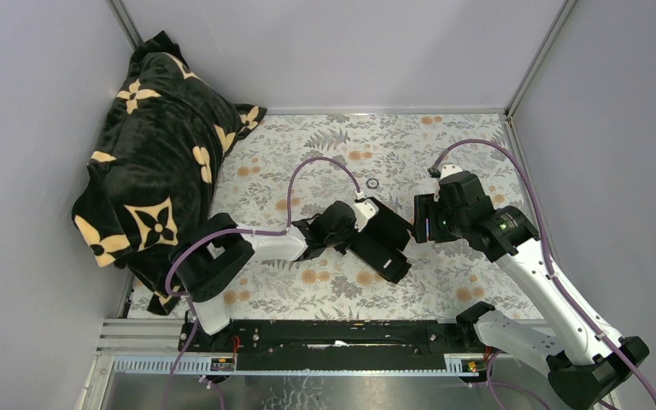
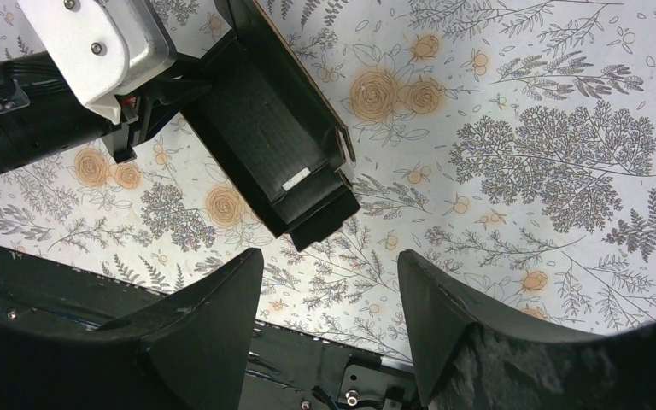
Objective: Fold the paper box
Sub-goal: Fold the paper box at the center of the board.
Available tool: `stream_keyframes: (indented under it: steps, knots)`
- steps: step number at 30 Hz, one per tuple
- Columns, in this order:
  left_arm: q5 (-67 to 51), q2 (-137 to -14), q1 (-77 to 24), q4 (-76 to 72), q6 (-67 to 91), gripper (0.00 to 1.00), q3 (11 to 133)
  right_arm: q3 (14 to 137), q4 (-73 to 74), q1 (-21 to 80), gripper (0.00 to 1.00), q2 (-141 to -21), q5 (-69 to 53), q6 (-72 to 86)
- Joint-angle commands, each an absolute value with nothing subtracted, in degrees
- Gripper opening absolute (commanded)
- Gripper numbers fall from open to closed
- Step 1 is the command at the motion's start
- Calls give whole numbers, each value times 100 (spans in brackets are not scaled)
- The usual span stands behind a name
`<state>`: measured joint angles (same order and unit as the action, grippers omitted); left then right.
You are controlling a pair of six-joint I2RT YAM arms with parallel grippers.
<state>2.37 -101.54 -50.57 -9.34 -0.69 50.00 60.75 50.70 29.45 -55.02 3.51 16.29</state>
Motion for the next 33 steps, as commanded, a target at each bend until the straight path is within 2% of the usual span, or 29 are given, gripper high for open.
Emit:
stream_keyframes:
  steps: [1,7,10,12,18,33]
  knots:
    - [264,-10142,-5011,-990,-88,28,5147,6049,4940,2924,67,-5463,263,1560]
    - [229,-10169,-5013,-935,-76,42,5285,6022,4931,2927,67,-5462,238,1573]
    - [204,-10181,-5015,-964,-62,44,5339,6021,4924,2927,67,-5456,229,1582]
    - [214,-10194,-5011,-971,-62,43,5384,6021,4927,2925,67,-5450,230,1581]
    - [249,-10225,-5012,-941,-88,31,5433,6016,4930,2927,67,-5457,202,1582]
    - [296,-10300,-5012,-888,-88,31,5435,5995,4891,2926,67,-5449,167,1586]
